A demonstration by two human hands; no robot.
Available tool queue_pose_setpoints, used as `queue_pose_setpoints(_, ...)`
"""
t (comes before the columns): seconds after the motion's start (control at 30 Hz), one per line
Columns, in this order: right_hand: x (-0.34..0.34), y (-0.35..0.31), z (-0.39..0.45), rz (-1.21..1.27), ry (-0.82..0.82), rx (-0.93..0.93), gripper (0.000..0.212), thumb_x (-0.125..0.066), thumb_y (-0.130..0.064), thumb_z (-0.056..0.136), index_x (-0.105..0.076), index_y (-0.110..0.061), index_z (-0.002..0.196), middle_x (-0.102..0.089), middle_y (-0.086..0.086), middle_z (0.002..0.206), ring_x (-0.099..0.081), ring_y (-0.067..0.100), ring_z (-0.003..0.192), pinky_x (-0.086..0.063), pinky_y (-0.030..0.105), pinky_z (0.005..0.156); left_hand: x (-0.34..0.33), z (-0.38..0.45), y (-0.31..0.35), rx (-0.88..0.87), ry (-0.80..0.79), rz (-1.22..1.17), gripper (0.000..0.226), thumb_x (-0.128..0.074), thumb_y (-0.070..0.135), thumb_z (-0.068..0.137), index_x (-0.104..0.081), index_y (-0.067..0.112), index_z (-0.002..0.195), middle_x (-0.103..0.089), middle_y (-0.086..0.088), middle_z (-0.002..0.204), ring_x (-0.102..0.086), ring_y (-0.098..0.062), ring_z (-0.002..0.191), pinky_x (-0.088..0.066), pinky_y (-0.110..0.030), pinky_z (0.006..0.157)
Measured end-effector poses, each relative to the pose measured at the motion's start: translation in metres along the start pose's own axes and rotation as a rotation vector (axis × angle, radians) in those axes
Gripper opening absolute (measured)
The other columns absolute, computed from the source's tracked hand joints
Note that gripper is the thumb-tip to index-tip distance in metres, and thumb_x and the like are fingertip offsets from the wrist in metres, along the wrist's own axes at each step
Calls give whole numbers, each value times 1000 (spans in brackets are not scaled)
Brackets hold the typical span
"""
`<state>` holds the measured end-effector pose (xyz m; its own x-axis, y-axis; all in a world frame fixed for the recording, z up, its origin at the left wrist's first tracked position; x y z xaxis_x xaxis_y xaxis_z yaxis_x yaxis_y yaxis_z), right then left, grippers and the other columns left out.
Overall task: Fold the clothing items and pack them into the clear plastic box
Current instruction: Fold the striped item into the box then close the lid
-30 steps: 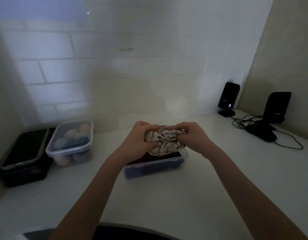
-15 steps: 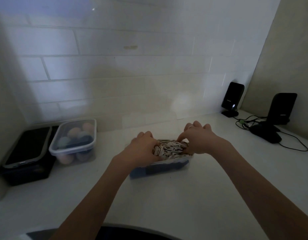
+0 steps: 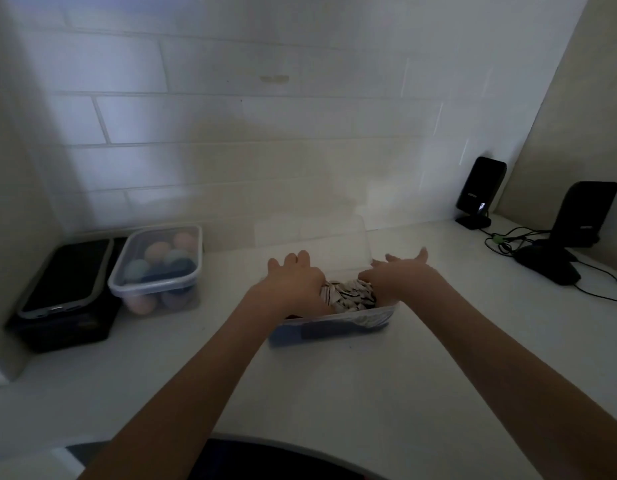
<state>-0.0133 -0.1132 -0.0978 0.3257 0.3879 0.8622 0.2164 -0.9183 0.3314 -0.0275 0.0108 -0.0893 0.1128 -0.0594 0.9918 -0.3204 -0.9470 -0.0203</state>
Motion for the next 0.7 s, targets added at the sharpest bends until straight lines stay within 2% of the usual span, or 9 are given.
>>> queue_pose_setpoints(0.07, -2, 2, 1, 58, -4, 25, 48, -34, -45, 96, -32, -35, 143, -19, -6, 159, -13, 28, 147, 0, 76, 105, 0, -1, 1, -32, -21, -23, 65, -49, 66, 79, -55, 21, 125, -38, -12, 120, -34, -33, 118, -28, -49, 98)
queue_pose_setpoints(0.13, -1, 2, 1, 124, 8, 77, 45, -41, -42, 94, -43, -27, 137, -39, -4, 149, -33, 28, 139, -14, 69, 110, 3, -3, 1, -56, -27, -86, 66, -50, 67, 78, -54, 22, 126, -38, -9, 114, -35, -31, 116, -31, -46, 96)
queue_pose_setpoints(0.2, 6, 0, -3, 210, 58, 168, 40, -51, -32, 90, -52, -19, 128, -54, 2, 136, -49, 25, 124, -37, 46, 107, 10, -6, -1, -60, 13, -189, 69, -52, 69, 76, -57, 19, 124, -36, -6, 108, -35, -28, 113, -35, -40, 89)
queue_pose_setpoints(0.23, 11, 2, -6, 287, 78, 195, 39, -56, -28, 88, -56, -18, 126, -58, 3, 131, -53, 24, 118, -42, 37, 102, 15, -8, -2, -61, 53, -238, 70, -53, 69, 75, -60, 16, 121, -35, -5, 106, -33, -27, 111, -36, -38, 87)
queue_pose_setpoints(0.37, 26, 23, -19, 538, 108, 228, 48, -73, -33, 78, -60, -29, 124, -56, -6, 131, -50, 17, 122, -38, 32, 100, 37, -19, 2, -139, 323, -321, 52, -59, 54, 80, -67, 14, 113, -35, -4, 112, -28, -19, 111, -34, -32, 96)
queue_pose_setpoints(0.47, 43, 30, -26, 639, 281, 273, 35, -76, -26, 76, -67, -29, 110, -59, -5, 125, -56, 16, 107, -41, 27, 83, 50, -26, 9, -252, 461, -350, 35, -71, 38, 76, -68, 17, 104, -39, 2, 112, -30, -12, 108, -37, -26, 94)
queue_pose_setpoints(0.57, 60, 16, -39, 561, 427, 376, 29, -73, -20, 79, -65, -28, 106, -61, -8, 109, -53, 15, 95, -43, 28, 80, 51, -25, 15, -300, 438, -362, 38, -76, 27, 72, -62, 20, 106, -47, 6, 106, -36, -7, 100, -36, -21, 85)
queue_pose_setpoints(0.63, 51, 5, -38, 380, 320, 342, 44, -69, -20, 80, -57, -34, 120, -56, -12, 110, -53, 14, 102, -39, 28, 84, 44, -18, 16, -277, 355, -324, 46, -76, 30, 70, -57, 21, 111, -56, 3, 107, -47, -13, 98, -41, -26, 82)
queue_pose_setpoints(0.7, 39, 2, -32, 225, 210, 254, 60, -69, -20, 78, -47, -37, 131, -56, -12, 125, -53, 16, 113, -36, 31, 88, 32, -12, 13, -219, 259, -296, 52, -74, 34, 71, -53, 23, 117, -61, -1, 111, -53, -19, 100, -46, -32, 82)
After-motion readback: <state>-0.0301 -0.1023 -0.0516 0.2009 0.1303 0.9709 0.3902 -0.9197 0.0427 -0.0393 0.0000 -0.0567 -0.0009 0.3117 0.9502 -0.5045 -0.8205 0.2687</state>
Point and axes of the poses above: each hand's wrist, its own z-axis towards the middle knuckle, its own x-axis out of the back of the hand, y = z × x, the point moved 9 cm from there along z, towards the middle knuckle
